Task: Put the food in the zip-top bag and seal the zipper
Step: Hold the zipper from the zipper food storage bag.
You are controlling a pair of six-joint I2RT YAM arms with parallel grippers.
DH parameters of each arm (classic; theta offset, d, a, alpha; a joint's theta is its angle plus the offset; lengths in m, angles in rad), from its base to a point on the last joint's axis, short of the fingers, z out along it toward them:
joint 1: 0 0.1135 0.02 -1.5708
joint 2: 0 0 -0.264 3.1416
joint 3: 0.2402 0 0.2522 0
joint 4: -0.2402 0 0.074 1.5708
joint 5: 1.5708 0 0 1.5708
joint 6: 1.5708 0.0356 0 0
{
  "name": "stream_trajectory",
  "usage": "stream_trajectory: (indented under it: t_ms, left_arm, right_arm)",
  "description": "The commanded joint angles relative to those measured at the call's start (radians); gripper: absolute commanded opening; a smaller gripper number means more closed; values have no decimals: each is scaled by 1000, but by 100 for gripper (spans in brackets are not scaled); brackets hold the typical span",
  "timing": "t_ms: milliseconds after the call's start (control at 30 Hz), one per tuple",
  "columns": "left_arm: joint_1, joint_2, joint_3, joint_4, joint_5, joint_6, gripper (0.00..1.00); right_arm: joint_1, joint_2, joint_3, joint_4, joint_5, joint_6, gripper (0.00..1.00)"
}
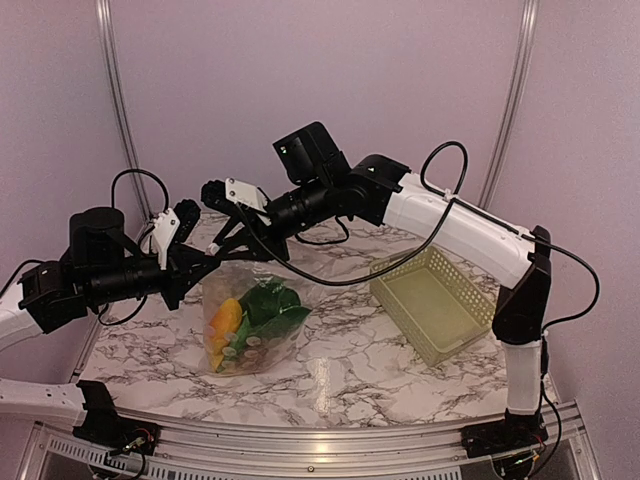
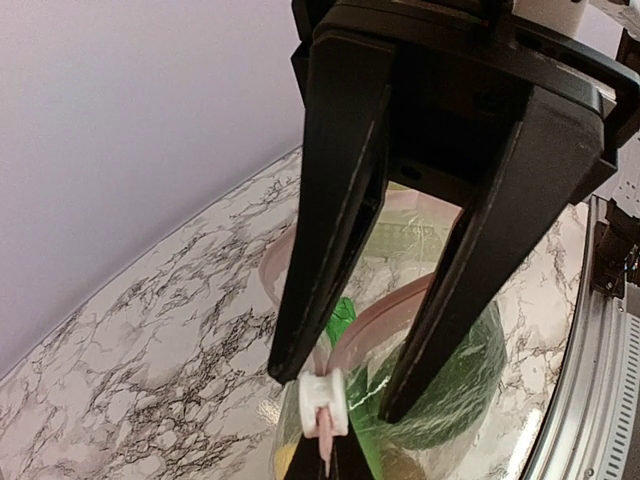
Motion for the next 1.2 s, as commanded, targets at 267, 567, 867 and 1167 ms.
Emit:
stream_trajectory:
  t_ms: [267, 567, 867, 1167]
  left_arm:
    - [-1, 5, -2, 24, 52, 43, 0]
    - [-2, 5, 6, 3, 45, 63, 0]
    - [-1, 11, -9, -6, 28, 59, 0]
    - [-1, 10, -19, 8, 14, 50, 0]
  right_arm:
    - [0, 45, 73, -45, 12, -38, 36]
    - [-2, 58, 72, -111, -39, -88, 28]
    - [-2, 45, 84, -94, -42, -50, 16]
    - [2, 45, 85, -86, -74, 1, 19]
